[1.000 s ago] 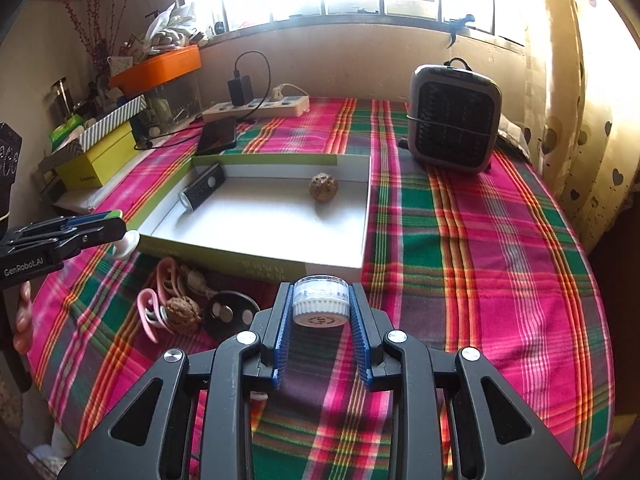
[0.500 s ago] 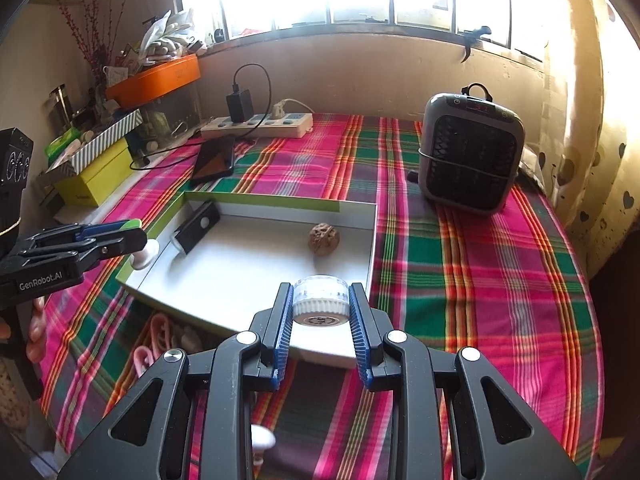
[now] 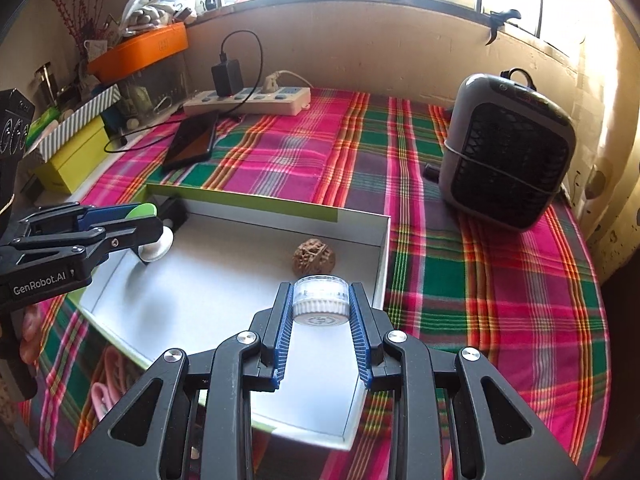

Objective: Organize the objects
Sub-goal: 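Lift the green holder and white jar and carry both into the box, then open the left tool over the box while the right tool releases the jar, then withdraw both tools back toward the remaining objects, then grasp the pink clip with the left tool while the right tool grasps the white knob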

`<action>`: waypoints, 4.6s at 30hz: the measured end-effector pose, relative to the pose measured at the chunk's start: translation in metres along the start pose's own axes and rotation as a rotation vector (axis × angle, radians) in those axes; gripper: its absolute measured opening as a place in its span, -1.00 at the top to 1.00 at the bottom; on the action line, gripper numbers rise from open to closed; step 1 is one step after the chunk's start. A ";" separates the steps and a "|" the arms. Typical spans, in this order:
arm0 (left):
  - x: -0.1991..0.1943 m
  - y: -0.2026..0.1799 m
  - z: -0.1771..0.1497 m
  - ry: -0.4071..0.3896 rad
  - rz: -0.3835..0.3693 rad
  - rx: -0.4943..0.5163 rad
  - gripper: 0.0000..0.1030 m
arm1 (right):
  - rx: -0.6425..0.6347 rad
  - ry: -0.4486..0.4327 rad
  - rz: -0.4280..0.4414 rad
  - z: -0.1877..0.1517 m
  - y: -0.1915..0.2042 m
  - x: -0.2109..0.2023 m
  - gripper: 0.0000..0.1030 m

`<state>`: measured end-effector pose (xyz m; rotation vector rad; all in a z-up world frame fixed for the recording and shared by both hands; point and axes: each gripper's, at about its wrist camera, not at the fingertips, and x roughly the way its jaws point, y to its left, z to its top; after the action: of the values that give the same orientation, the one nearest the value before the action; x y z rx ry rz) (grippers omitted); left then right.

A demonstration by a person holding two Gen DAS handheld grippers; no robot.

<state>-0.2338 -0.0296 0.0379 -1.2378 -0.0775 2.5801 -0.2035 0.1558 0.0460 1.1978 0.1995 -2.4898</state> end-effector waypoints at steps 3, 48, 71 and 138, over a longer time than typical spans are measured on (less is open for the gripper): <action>0.009 -0.001 0.004 0.011 -0.002 0.007 0.39 | 0.001 0.015 0.002 0.002 -0.003 0.008 0.44; 0.037 0.000 0.009 0.055 0.021 0.000 0.35 | -0.024 -0.004 -0.008 0.006 0.002 0.024 0.30; 0.000 0.001 0.001 -0.005 0.023 -0.021 0.27 | 0.026 -0.074 -0.005 0.002 0.003 -0.009 -0.01; -0.074 -0.039 -0.156 0.068 -0.234 0.023 0.27 | 0.015 0.000 0.017 -0.095 0.036 -0.037 -0.01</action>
<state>-0.0611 -0.0227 0.0018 -1.2286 -0.1684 2.3310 -0.0995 0.1595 0.0166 1.2008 0.1702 -2.4807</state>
